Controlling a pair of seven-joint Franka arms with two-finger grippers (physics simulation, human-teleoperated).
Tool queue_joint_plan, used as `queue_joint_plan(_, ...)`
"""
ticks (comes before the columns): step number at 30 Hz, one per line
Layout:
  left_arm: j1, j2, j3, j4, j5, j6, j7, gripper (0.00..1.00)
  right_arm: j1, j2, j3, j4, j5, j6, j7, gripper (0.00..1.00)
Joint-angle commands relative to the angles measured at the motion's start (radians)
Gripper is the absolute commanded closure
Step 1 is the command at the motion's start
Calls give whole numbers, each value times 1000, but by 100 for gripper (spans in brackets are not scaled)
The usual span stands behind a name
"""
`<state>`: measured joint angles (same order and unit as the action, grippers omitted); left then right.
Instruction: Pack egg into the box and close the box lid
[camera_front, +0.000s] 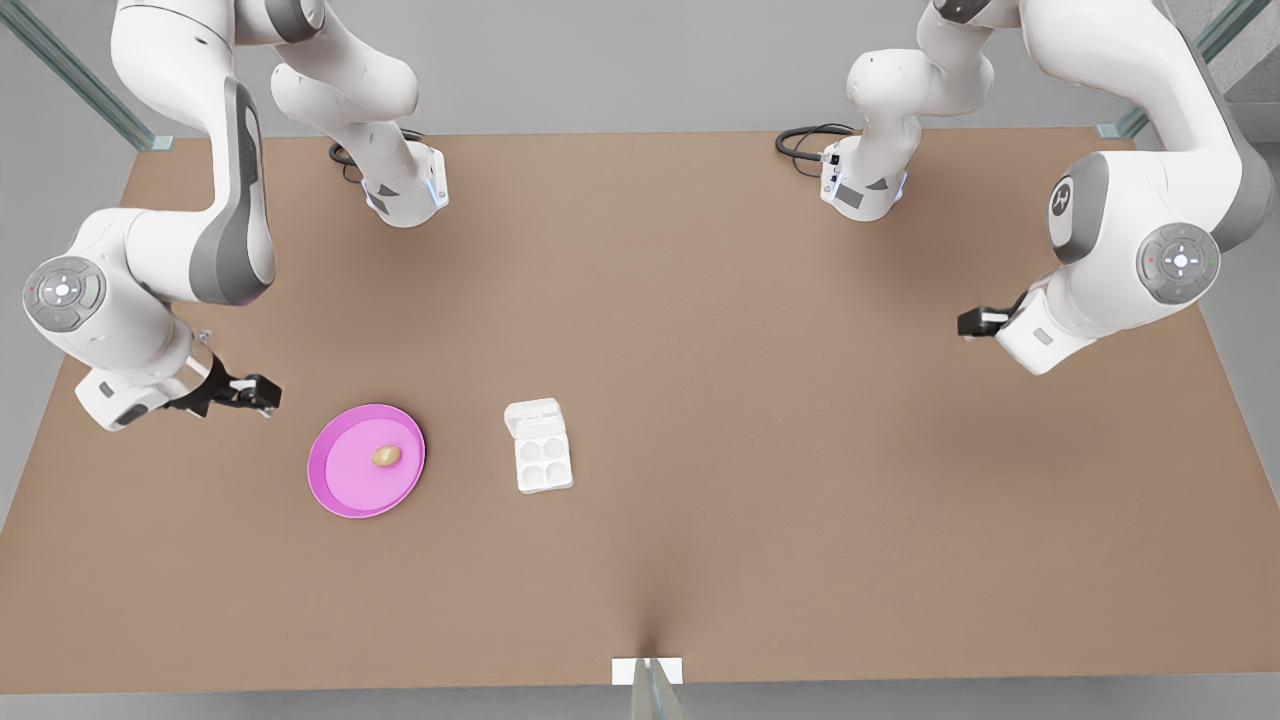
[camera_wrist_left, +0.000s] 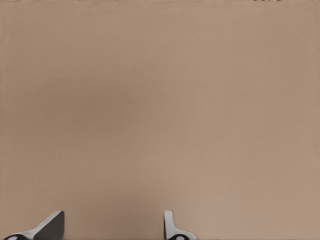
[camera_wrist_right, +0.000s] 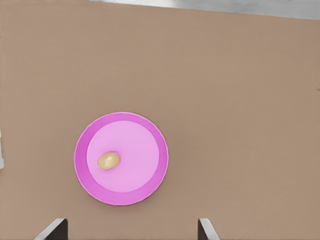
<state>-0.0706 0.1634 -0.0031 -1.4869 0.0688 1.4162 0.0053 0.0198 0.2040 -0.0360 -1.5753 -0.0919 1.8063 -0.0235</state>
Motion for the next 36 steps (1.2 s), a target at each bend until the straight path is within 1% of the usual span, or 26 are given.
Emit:
queue_joint_plan(1, 0, -1, 0, 0, 0, 35, 2, 0, -3, 32, -1, 3, 1, 61, -29, 0)
queue_joint_plan(3, 0, -1, 0, 0, 0, 35, 2, 0, -4, 71, 1, -2, 1, 82, -413, 0)
queue_joint_plan(5, -2, 1, 0, 0, 0, 35, 2, 0, -31, 115, -1, -57, -2, 225, -973, 0)
queue_joint_plan(6, -2, 1, 0, 0, 0, 35, 2, 0, -34, 143, -1, -61, -11, 266, -1229, 0)
queue_joint_plan(8, -2, 1, 0, 0, 0, 35, 2, 0, -34, 187, -1, -72, -11, 283, -1657, 0)
queue_joint_plan(9, -2, 1, 0, 0, 0, 35, 2, 0, -35, 199, 1, -80, -2, 286, -1774, 0)
queue_joint_plan(10, -2, 1, 0, 0, 0, 35, 2, 0, -35, 201, 1, -101, 23, 292, -1751, 0)
queue_joint_plan(11, -2, 1, 0, 0, 0, 35, 2, 0, -35, 198, -1, -127, 29, 312, -1620, 0)
queue_joint_plan(12, -2, 1, 0, 0, 0, 35, 2, 0, -35, 198, -1, -170, 29, 343, -1592, 0)
queue_joint_plan(16, -2, 2, -2, -1, 0, 35, 2, 0, -37, 212, -1, -284, 29, 442, -1592, 0)
queue_joint_plan(21, -2, 2, -2, 0, 0, 35, 2, 0, -26, 259, 7, -278, 27, 472, -1615, 0)
queue_joint_plan(28, -2, 4, -3, 0, 0, 35, 2, 0, -26, 281, 7, -281, 29, 472, -1618, 0)
queue_joint_plan(32, -2, 4, -2, -1, 0, 35, 2, 0, -26, 310, 67, -264, 29, 473, -1647, 0)
queue_joint_plan(36, -3, 1, -6, 0, 0, 38, 2, 0, -26, 354, 74, -255, 29, 502, -1681, 0)
